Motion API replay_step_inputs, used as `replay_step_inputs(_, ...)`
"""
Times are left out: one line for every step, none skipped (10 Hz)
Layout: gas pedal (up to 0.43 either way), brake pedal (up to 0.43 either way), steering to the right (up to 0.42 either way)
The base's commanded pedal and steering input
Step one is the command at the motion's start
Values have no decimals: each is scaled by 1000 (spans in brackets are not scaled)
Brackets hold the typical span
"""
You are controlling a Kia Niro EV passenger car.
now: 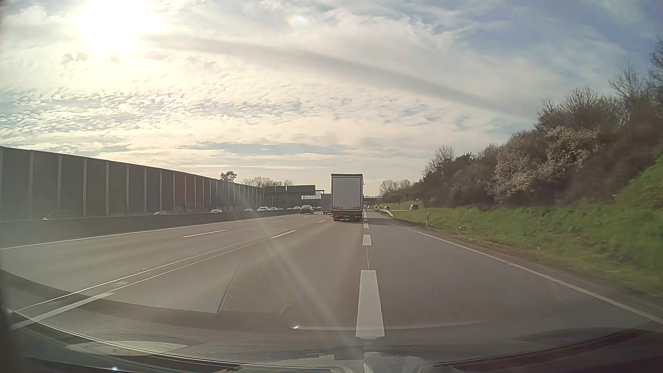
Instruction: Follow the waypoints while adhering to traffic rules and regulations
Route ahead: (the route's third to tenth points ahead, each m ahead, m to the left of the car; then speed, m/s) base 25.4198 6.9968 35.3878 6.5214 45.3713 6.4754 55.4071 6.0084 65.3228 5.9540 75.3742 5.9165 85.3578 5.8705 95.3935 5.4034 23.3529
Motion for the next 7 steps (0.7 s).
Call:
replay_step_inputs(287,0,-2)
replay_step_inputs(287,0,-1)
replay_step_inputs(287,0,-1)
replay_step_inputs(287,0,-1)
replay_step_inputs(287,0,-1)
replay_step_inputs(280,0,-1)
replay_step_inputs(280,0,-1)
